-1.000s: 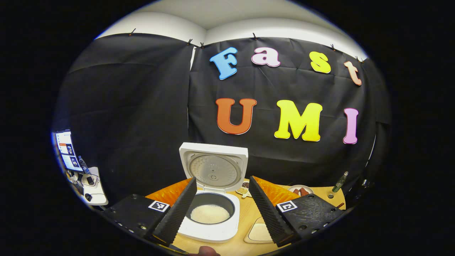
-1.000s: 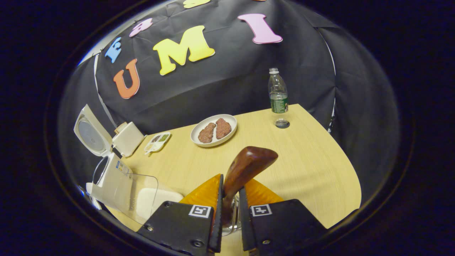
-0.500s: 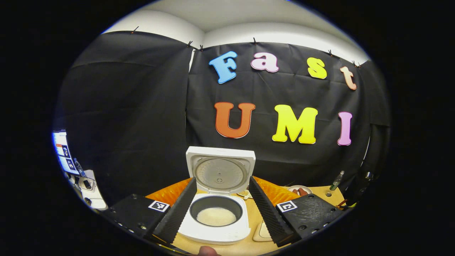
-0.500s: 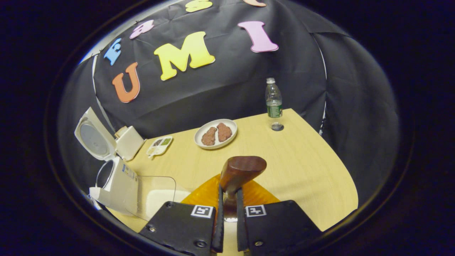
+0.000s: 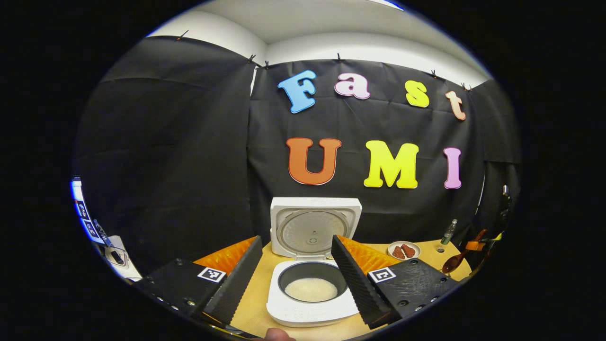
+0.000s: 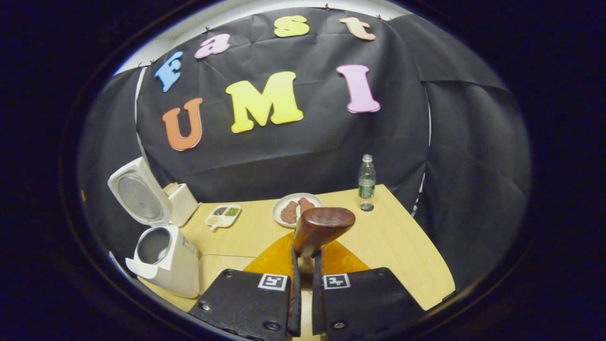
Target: Close the left gripper, press the button to open the rice cooker; take a wooden spoon from the chopstick holder with the right hand, scoop a spoonful of rice and pour it into the rice cooker, then put the wooden spoon back into the chopstick holder.
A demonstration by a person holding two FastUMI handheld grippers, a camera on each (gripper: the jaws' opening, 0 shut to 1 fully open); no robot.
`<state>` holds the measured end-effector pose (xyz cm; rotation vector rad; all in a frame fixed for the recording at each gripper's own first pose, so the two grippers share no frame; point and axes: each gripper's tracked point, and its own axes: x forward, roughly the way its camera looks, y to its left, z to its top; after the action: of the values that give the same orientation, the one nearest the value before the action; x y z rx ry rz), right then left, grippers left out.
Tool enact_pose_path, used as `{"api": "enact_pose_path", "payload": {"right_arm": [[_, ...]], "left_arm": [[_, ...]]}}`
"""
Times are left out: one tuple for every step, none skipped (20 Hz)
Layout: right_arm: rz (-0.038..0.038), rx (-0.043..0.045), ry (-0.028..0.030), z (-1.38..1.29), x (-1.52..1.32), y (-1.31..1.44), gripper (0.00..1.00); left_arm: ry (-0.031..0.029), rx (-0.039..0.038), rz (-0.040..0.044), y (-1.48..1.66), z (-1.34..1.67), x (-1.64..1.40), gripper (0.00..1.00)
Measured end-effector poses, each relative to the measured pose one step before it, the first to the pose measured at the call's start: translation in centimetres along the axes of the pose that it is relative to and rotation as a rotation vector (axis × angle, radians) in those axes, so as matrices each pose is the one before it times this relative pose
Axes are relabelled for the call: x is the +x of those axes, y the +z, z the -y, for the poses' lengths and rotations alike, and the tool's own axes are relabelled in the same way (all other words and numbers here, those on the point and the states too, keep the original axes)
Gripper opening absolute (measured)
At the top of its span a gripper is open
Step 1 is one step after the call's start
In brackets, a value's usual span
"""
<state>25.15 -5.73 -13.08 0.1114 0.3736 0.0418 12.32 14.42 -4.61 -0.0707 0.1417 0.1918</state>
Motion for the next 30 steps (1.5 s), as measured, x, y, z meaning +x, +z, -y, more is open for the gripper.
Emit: {"api": "enact_pose_path", "payload": {"right_arm": [[0.00134,-0.01718,0.02132,-1.639,-0.267,0.452,0.14],[0.00018,-0.01722,0.02512,-1.527,-0.038,0.112,0.13],[-0.00233,-0.02119,0.02556,-1.727,0.016,-0.004,0.12],[-0.00363,-0.02562,0.01968,-1.608,0.402,-0.162,0.12],[-0.00653,-0.03379,0.01494,-1.293,0.653,-0.454,0.12],[-0.00662,-0.03285,0.01331,-1.209,0.659,-0.879,0.12],[-0.01407,-0.03266,0.01183,-1.056,0.897,-1.107,0.12],[-0.02461,-0.02759,0.00672,-0.791,0.922,-1.515,0.12],[-0.02125,-0.03126,0.00499,-0.652,0.989,-1.457,0.12],[-0.01851,-0.04213,-0.00114,-0.548,1.067,-1.405,0.12],[-0.01414,-0.05058,-0.01286,-0.342,0.941,-1.229,0.12],[-0.00729,-0.05308,-0.01647,-0.226,1.032,-0.969,0.12],[-0.00534,-0.04686,-0.00999,-0.367,0.872,-0.784,0.12],[0.00019,-0.04239,-0.00453,-0.363,0.733,-0.605,0.12],[0.00461,-0.03725,-0.0047,-0.402,0.546,-0.24,0.12],[0.00787,-0.03134,-0.00491,-0.402,0.522,-0.062,0.12],[0.00361,-0.02134,-0.00388,-0.266,0.458,-0.126,0.12],[-0.00336,-0.00942,-0.0019,-0.249,0.518,-0.39,0.12],[-0.00162,0.00334,-0.00287,-0.269,0.425,-0.145,0.12],[0.00371,0.00881,0.00029,-0.32,0.302,0.135,0.12],[0.00362,0.01298,0.0079,-0.469,0.316,0.179,0.12],[0.00082,0.02417,0.01973,-0.676,0.217,0.058,0.12],[-0.00148,0.03192,0.02569,-0.896,0.283,-0.009,0.12],[-0.0046,0.0378,0.02535,-0.706,0.178,0.044,0.12],[-0.00419,0.04184,0.02652,-0.632,0.08,0.038,0.12],[-0.00457,0.04136,0.02247,-0.56,0.013,-0.017,0.12],[-0.00296,0.04177,0.01994,-0.352,-0.047,0.116,0.12],[-0.00378,0.05464,0.02464,-0.342,-0.056,-0.023,0.12],[-0.00446,0.07142,0.02871,-0.301,-0.142,0.019,0.12],[-0.00226,0.08128,0.03384,-0.344,-0.16,0.062,0.12]], "left_arm": [[0.00334,0.00246,0.00345,-0.087,-0.814,0.013,0.94],[0.00498,-0.00348,0.00644,0.15,-0.702,-0.061,0.94],[0.00512,-0.01008,0.0067,0.124,-0.645,-0.045,0.94],[0.00282,-0.00953,0.00238,0.122,-0.53,-0.122,0.94],[0.00927,-0.00682,0.00006,-0.286,-0.553,-0.097,0.94],[0.00614,-0.00296,-0.00145,-0.182,-0.457,-0.109,0.94],[0.00941,0.00061,-0.00728,-0.3,-0.451,-0.174,0.94],[0.00853,0.00433,-0.00669,-0.3,-0.507,-0.199,0.94],[0.00896,0.00482,-0.00264,-0.161,-0.389,-0.159,0.94],[0.00827,0.0022,-0.00598,-0.242,-0.345,-0.223,0.94],[0.00831,-0.00025,-0.00675,-0.241,-0.207,-0.22,0.94],[0.00606,0.00139,-0.00791,-0.278,-0.204,-0.316,0.94],[0.00713,0.00323,-0.00764,-0.299,-0.175,-0.3,0.94],[0.00806,0.00249,-0.00596,-0.19,-0.124,-0.186,0.94],[0.00709,0.00124,-0.00676,-0.195,-0.241,-0.201,0.94],[0.00819,-0.00043,-0.00449,-0.105,-0.107,-0.07,0.94],[0.00716,-0.00004,-0.00467,-0.127,-0.134,-0.219,0.94],[0.00711,0.00077,-0.00655,-0.216,-0.102,-0.051,0.94],[0.00608,0.00201,-0.0117,-0.327,-0.107,0.069,0.94],[0.00715,0.00262,-0.00956,-0.224,-0.179,0.027,0.94],[0.00564,0.00222,-0.00507,-0.154,-0.167,-0.108,0.94],[0.00508,0.00329,-0.00163,0.002,-0.188,-0.159,0.94],[0.00592,0.00311,-0.00096,0.006,-0.133,-0.007,0.94],[0.00505,0.00199,-0.00469,-0.024,-0.118,-0.077,0.94],[0.00379,0.00149,-0.00332,-0.044,-0.082,-0.069,0.94],[0.00317,0.00076,-0.00215,-0.056,-0.095,-0.161,0.94],[0.00384,0.00025,-0.00033,-0.016,-0.084,-0.078,0.94],[0.00156,-0.0009,-0.00395,-0.05,0.044,-0.011,0.94],[-0.00064,-0.00065,-0.00241,-0.141,0.032,-0.132,0.94],[-0.00248,0.00031,-0.00529,-0.017,0.22,0.008,0.94]]}}
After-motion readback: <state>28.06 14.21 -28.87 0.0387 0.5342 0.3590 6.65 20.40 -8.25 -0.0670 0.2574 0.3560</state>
